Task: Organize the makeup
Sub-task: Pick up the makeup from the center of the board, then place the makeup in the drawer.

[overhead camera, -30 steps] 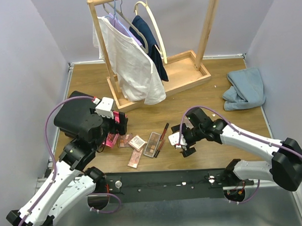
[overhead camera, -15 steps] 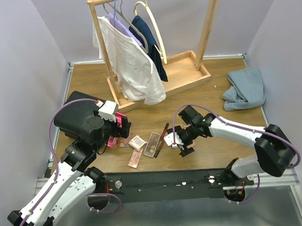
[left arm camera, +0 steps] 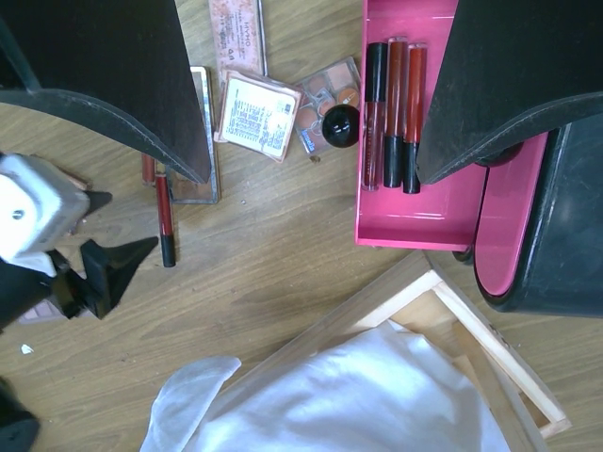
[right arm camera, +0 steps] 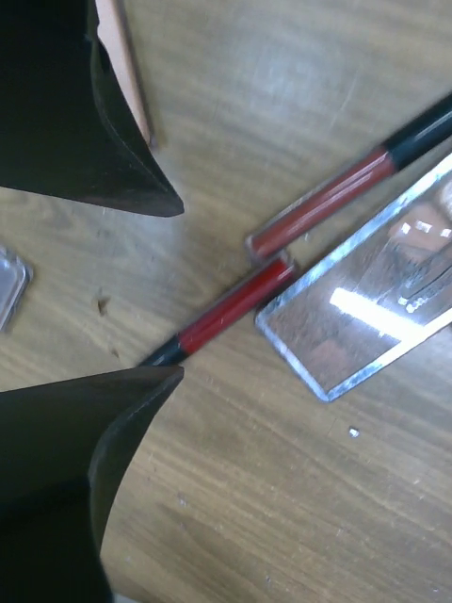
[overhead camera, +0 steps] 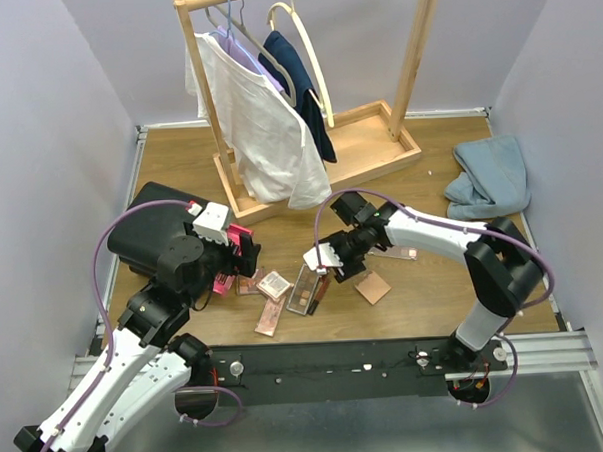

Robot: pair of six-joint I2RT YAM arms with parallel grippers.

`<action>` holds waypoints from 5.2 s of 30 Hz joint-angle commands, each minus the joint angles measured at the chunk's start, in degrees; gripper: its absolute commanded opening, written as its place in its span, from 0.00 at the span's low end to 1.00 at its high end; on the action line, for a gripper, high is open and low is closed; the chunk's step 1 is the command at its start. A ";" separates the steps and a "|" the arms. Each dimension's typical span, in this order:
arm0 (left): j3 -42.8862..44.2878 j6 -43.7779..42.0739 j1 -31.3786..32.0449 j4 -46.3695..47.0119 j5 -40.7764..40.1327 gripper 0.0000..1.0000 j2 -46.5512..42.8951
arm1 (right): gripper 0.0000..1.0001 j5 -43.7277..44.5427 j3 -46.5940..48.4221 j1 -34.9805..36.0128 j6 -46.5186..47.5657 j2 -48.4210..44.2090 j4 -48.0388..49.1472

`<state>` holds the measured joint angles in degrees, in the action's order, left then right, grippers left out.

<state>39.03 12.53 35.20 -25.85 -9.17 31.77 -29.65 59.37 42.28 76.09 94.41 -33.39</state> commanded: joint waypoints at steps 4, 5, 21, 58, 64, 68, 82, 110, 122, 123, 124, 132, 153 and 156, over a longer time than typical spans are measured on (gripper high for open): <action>-0.18 0.03 -0.31 0.53 1.26 0.99 -0.92 | 0.61 7.67 8.55 0.17 5.90 7.97 -4.58; -0.18 0.03 -0.31 0.53 1.17 0.99 -0.92 | 0.60 7.59 9.09 0.26 6.52 8.68 -5.02; -0.18 0.03 -0.31 0.62 1.79 0.99 -1.27 | 0.30 11.54 11.73 0.17 8.72 14.93 -9.42; -1.23 5.38 -0.40 5.45 24.97 0.98 7.50 | 0.01 -4.35 -4.35 -0.18 -7.89 -11.61 -5.46; -4.48 17.86 -0.13 14.58 38.42 0.88 15.86 | 0.01 -6.12 -7.33 -0.18 -6.05 -15.48 -4.06; -5.28 23.58 1.62 19.69 41.69 0.79 21.92 | 0.01 -6.82 -9.27 -0.18 -4.47 -16.45 -3.00; 0.61 26.67 14.37 28.31 41.69 0.68 41.78 | 0.00 -10.96 -13.67 -0.09 -0.60 -21.46 -0.54; 6.50 21.92 17.45 18.20 38.62 0.00 48.48 | 0.08 -10.69 -15.96 -0.01 -1.30 -23.92 2.97; 2.99 19.02 17.45 4.15 18.42 0.00 35.83 | 0.77 -7.10 -16.40 -0.09 -5.96 -25.86 6.23; 2.64 18.93 17.45 2.14 15.00 0.00 34.60 | 0.79 -6.83 -16.48 -0.09 -6.05 -26.03 6.49; 2.46 18.93 17.36 1.16 13.58 0.00 32.24 | 0.79 -6.65 -16.48 -0.18 -6.22 -26.03 6.75; 2.99 17.70 15.96 -7.37 0.56 0.00 22.29 | 0.80 -4.81 -16.22 -0.18 -7.01 -25.95 6.93; 3.60 14.89 4.79 -11.86 -12.53 0.00 11.30 | 0.81 -3.22 -16.84 -0.36 -7.10 -25.42 7.72; 3.69 14.54 4.00 -11.42 -14.99 0.00 11.56 | 0.81 -3.31 -16.84 -0.36 -7.01 -25.33 7.90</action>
<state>42.19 28.23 40.23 -37.45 -18.50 43.77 -33.78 44.18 42.24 69.45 69.10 -26.52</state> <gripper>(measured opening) 0.213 0.812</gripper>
